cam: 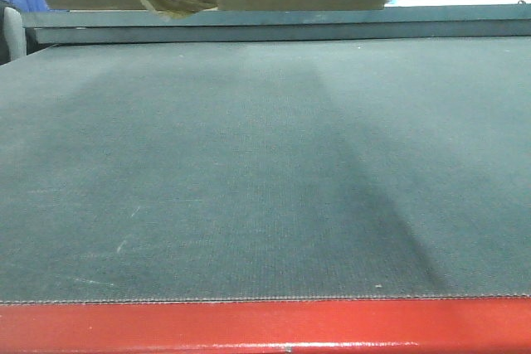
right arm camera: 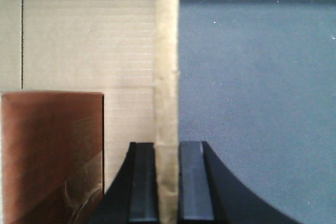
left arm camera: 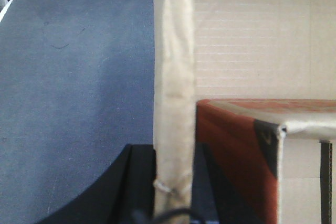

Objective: Stack two boxes on right shelf middle
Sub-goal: 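Lift the stacked boxes off the table with both grippers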

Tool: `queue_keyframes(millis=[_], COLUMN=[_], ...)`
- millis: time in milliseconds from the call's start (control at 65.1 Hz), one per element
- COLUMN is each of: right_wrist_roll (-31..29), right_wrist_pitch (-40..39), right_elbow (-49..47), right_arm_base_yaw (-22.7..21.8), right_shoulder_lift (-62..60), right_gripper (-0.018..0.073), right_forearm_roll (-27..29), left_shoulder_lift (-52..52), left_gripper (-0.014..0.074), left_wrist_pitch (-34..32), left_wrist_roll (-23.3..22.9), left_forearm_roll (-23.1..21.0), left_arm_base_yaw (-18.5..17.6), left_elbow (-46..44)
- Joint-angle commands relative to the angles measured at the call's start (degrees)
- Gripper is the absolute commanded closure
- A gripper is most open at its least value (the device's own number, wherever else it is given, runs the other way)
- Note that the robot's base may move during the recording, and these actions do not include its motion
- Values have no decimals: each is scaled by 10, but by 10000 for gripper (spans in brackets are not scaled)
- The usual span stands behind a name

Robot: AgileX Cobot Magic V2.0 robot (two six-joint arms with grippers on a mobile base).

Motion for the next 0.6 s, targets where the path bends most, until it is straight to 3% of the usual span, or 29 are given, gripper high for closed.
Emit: queue_keyframes(millis=[0, 584], right_wrist_roll=[1, 1], right_wrist_pitch=[-30, -30], right_elbow=[-4, -4], right_arm_base_yaw=[1, 1], right_shoulder_lift=[-2, -2], right_gripper=[713, 713], right_forearm_roll=[-21, -21], left_shoulder_lift=[-3, -3], left_gripper=[707, 707], left_wrist_pitch=[-24, -24], left_wrist_roll=[0, 0], left_forearm_roll=[-2, -2], left_arm_base_yaw=[3, 3], left_elbow=[-9, -9])
